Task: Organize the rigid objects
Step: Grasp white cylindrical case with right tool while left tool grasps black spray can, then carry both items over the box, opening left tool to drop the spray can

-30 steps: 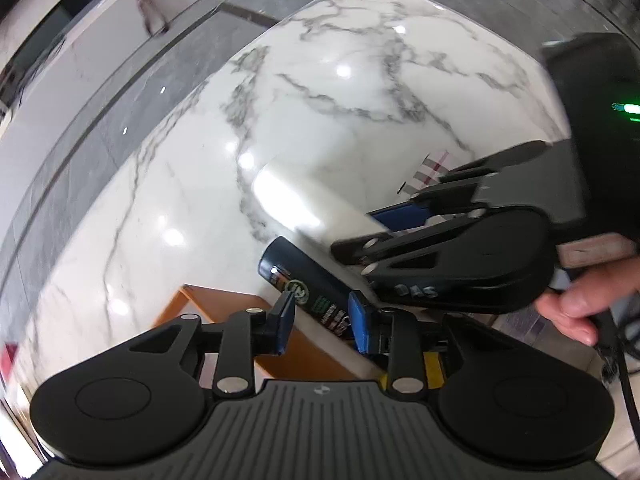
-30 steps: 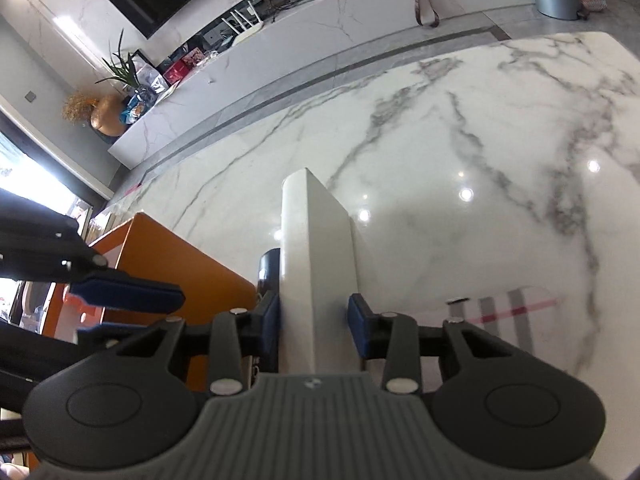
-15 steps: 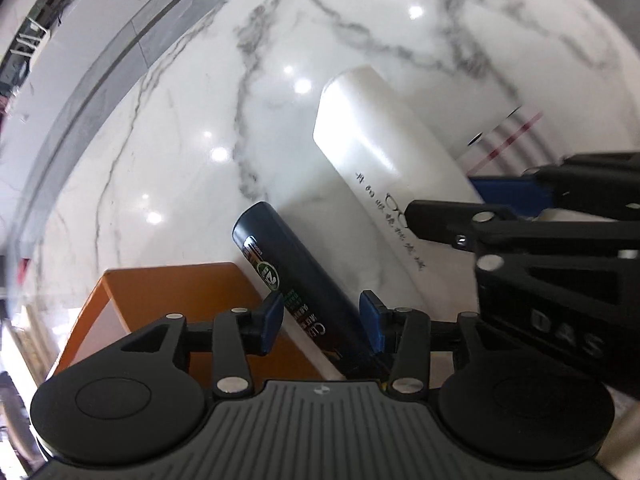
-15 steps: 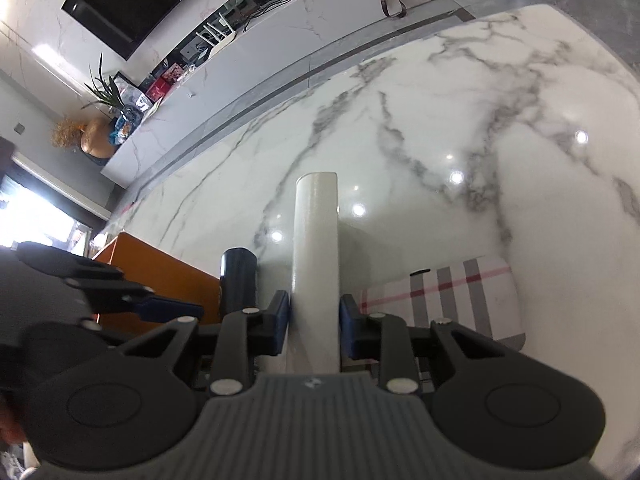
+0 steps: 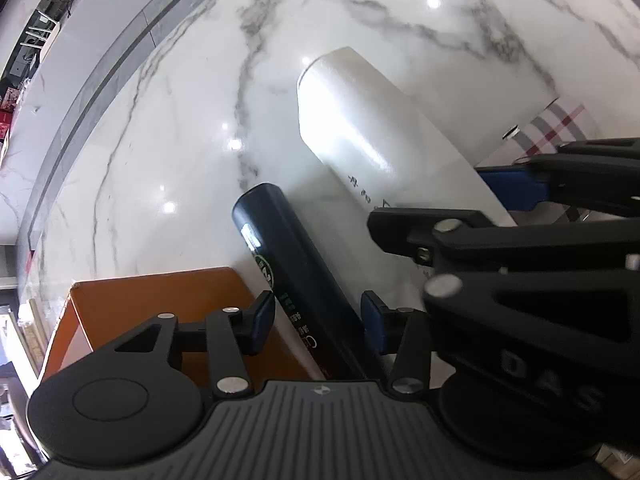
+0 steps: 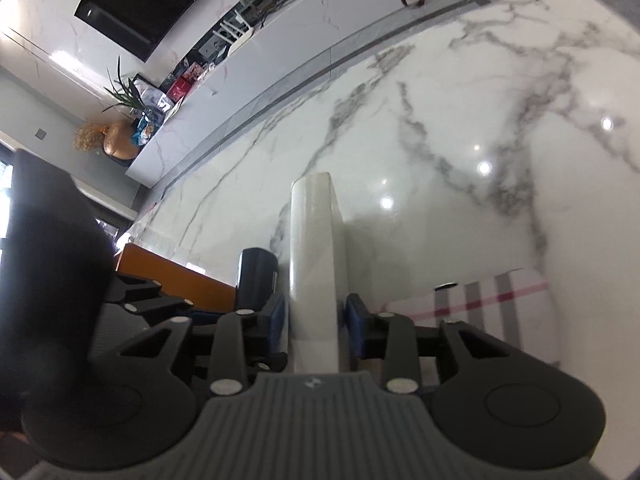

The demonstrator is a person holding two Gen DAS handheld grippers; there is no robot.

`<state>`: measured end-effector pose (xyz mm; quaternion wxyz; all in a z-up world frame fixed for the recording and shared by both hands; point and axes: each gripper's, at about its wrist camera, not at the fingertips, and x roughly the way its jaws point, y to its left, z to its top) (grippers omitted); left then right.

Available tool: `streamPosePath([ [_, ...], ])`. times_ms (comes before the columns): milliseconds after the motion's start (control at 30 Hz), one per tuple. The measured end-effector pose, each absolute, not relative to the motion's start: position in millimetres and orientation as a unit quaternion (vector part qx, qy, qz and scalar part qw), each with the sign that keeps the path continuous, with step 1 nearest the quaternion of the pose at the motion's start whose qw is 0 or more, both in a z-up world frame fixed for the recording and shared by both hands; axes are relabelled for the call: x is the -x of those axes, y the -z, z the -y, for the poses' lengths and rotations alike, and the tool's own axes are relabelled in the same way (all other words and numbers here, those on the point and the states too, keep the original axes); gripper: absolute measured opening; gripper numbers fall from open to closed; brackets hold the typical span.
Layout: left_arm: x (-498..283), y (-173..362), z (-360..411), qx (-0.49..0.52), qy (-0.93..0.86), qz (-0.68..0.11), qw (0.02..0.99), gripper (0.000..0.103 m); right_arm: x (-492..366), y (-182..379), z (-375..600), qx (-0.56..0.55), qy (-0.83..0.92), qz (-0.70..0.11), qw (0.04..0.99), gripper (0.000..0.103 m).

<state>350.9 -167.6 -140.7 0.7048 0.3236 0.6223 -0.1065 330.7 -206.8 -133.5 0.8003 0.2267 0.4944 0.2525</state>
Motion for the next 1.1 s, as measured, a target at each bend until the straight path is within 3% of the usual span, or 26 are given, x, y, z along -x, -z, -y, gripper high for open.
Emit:
streamPosePath([
  [133,-344,133,166,-0.291,0.123,-0.615,0.723,0.041,-333,133,207,-0.219,-0.242,-0.492,0.807,0.03],
  [233,-333,121,164,-0.275,0.145,-0.597,0.739,0.037,-330,126,214,-0.207,-0.241,-0.486,0.814,0.029],
  [767,-281,16,108,-0.133,0.201,-0.498,0.833,0.036,-283,99,258,-0.266,-0.224,-0.418,0.839,0.029],
  [967,-253,-32,57,-0.073,0.208,-0.454,0.863,0.036,-239,55,254,-0.255,-0.219,-0.362,0.869,0.029],
  [1100,-242,-51,19,-0.047,0.193,-0.436,0.878,0.036,-211,19,231,-0.246,-0.256,-0.365,0.861,0.029],
])
